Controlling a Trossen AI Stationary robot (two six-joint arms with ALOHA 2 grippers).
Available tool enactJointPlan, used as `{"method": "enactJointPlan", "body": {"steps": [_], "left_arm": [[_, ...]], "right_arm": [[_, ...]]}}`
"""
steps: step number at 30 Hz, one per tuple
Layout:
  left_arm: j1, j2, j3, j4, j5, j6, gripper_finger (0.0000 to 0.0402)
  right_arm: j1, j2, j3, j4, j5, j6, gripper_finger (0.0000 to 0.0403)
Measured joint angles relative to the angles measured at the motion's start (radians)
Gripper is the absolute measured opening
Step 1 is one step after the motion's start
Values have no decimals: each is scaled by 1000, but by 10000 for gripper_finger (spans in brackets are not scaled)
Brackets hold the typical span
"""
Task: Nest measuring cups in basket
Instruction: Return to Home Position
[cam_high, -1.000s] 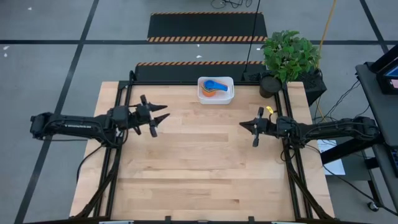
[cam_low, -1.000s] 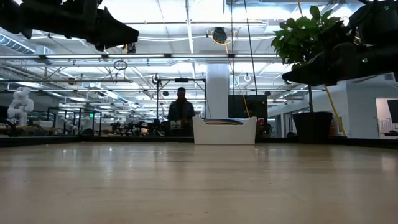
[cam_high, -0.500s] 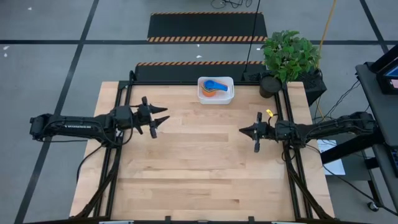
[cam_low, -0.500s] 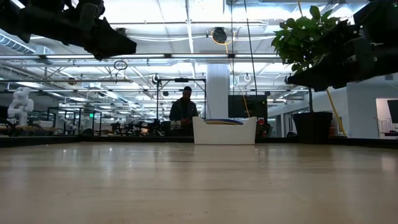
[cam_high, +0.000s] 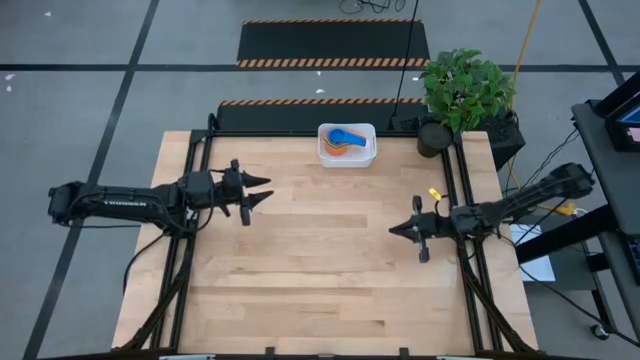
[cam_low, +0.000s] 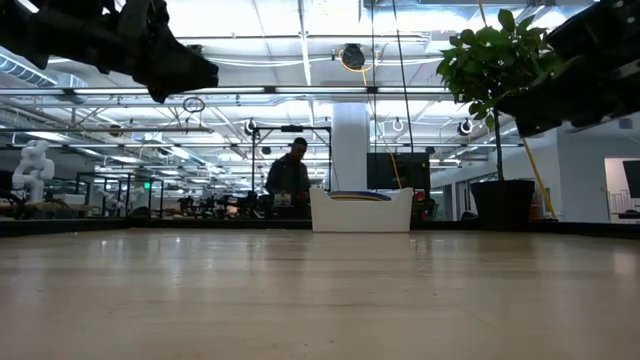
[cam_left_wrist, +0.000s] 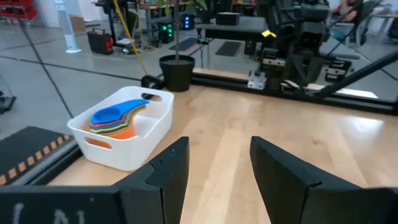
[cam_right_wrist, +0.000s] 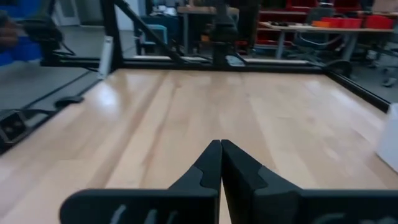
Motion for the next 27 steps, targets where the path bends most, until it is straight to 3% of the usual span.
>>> {"method": "enactJointPlan", "body": {"steps": [9,16,21,27], "left_arm": [[-49,0,0,-7,0,-1,175],[-69,0,0,-7,-5,-1,175],[-71,0,0,-6,-8,0,175],[-70,0,0,-3,-24,22,175]], "right_arm": [[56,-216,0,-177,0,-27,1],[52,-414,-1,-249,-24,-159,1],[3,-528,-1,-304,-31,-221,0],[-78,-583,-1,-385,-136,-187,0]]}}
